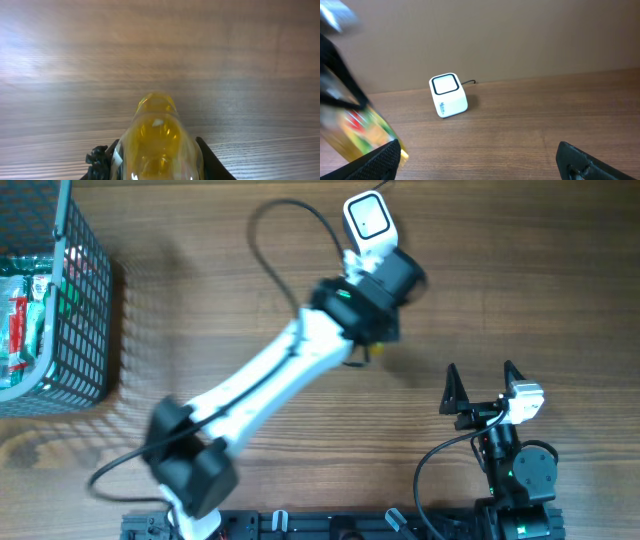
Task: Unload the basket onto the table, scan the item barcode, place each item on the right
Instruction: 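Carry the yellow bottle with the left gripper to the white scanner, then set the yellow bottle down on the table right of center, then reach the left gripper into the basket and grasp the green-lidded jar, then carry the green jar with the left gripper toward the scanner, then place the green jar on the table beside the yellow bottle, then reach the left gripper into the basket and grasp the Kleenex tissue pack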
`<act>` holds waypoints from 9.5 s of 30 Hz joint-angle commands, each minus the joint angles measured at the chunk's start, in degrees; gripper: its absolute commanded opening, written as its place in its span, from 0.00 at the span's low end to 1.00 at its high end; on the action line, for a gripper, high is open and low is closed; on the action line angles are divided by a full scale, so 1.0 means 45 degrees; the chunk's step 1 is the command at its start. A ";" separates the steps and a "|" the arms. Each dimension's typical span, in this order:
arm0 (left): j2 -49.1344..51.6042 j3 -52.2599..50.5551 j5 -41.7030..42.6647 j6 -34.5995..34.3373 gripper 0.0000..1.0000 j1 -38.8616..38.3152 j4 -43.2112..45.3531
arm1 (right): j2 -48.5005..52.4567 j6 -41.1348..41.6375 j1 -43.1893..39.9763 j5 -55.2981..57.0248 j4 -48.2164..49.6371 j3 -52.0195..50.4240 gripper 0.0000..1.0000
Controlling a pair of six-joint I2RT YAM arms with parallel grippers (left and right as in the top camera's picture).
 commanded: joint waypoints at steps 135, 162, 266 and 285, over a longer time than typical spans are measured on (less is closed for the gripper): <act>0.0442 0.1656 0.4158 0.9462 0.57 1.8797 0.1836 | 0.0000 0.0170 -0.0063 -0.0175 0.0044 -0.0015 1.00; -0.6368 -0.0724 0.2229 0.4886 0.47 0.9151 -0.2569 | 0.0000 0.0170 -0.0063 -0.0175 0.0044 -0.0015 1.00; -0.1554 -0.7223 0.2725 0.2307 0.52 0.1787 0.3944 | 0.0034 0.0165 -0.0063 -0.0170 0.0044 -0.0015 1.00; -0.4454 0.2793 -0.0923 0.7849 0.72 0.9437 0.0831 | 0.0034 0.0165 -0.0063 -0.0170 0.0044 -0.0015 1.00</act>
